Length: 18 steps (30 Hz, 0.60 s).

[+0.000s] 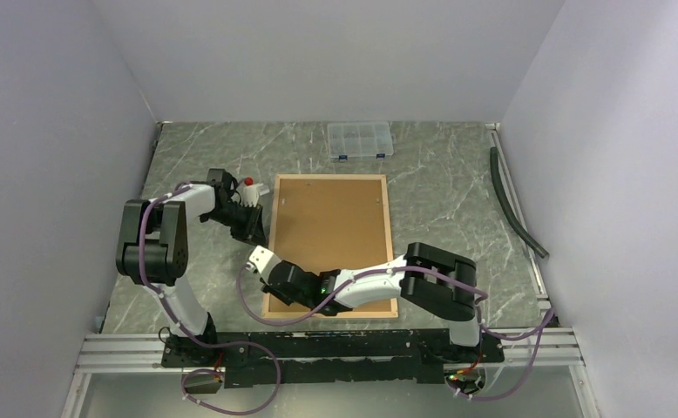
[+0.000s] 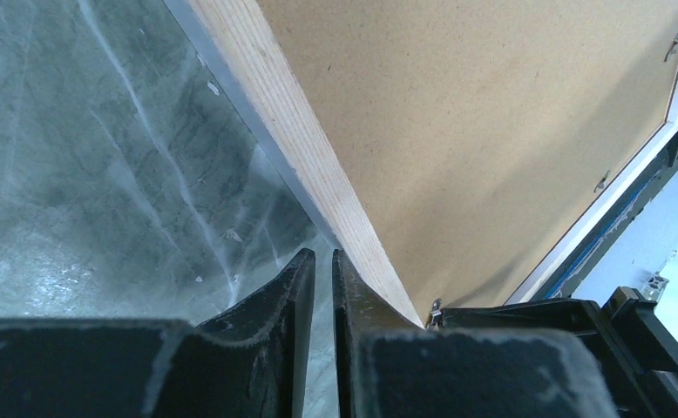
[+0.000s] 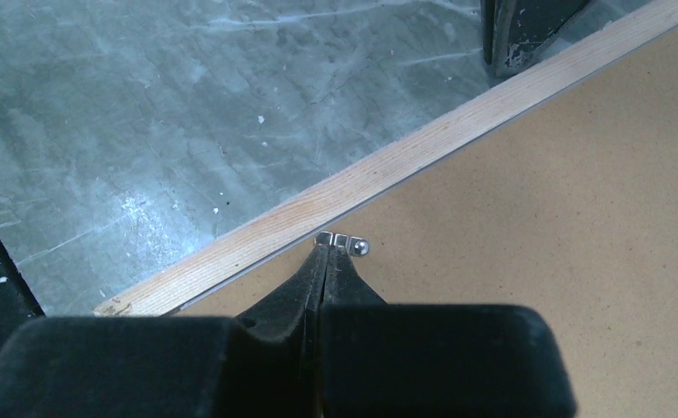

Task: Put the photo into the frame
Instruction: Install the photo frame at the center of the board.

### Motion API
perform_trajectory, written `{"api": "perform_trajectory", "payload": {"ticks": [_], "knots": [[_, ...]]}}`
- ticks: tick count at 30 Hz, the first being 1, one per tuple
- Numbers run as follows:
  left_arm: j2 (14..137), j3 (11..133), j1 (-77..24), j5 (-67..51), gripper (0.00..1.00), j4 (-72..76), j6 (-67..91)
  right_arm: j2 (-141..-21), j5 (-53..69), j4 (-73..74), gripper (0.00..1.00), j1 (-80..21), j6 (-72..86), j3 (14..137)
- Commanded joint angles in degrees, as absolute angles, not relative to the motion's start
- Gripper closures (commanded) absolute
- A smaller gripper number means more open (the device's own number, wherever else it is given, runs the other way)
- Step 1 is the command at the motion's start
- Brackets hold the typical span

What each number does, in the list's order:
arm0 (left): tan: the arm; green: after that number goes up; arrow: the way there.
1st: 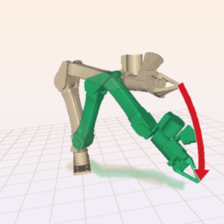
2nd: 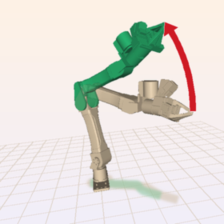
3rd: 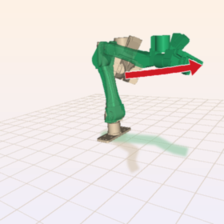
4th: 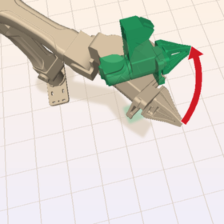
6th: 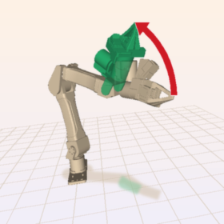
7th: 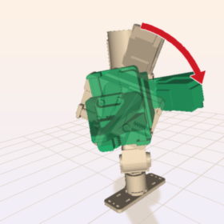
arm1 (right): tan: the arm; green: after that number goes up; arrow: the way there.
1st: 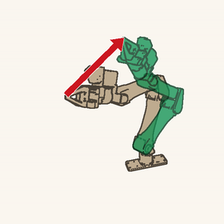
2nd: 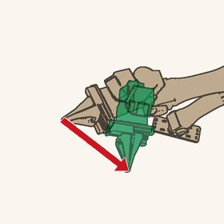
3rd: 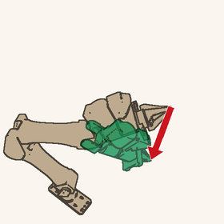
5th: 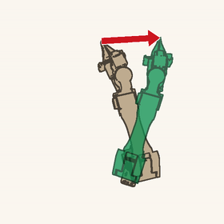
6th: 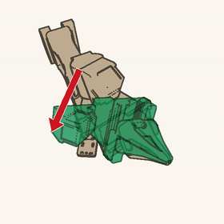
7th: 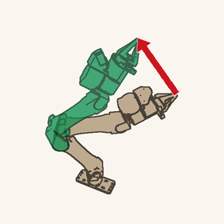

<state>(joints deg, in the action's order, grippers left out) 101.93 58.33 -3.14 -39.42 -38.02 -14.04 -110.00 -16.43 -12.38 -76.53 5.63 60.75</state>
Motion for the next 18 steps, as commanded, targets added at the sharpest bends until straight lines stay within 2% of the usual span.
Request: {"api": "perform_trajectory", "payload": {"ticks": [1, 18], "knots": [[102.3, 60.0, -3.4, -40.5, 0.81, -39.0, -14.9, -111.2, -16.7, -15.0, 1.0, -76.4, 4.9, 62.6], [102.3, 60.3, -3.9, -40.2, 0.84, -39.6, -15.5, -113.1, -20.4, -18.5, 1.0, -76.1, 4.6, 61.9]]}}
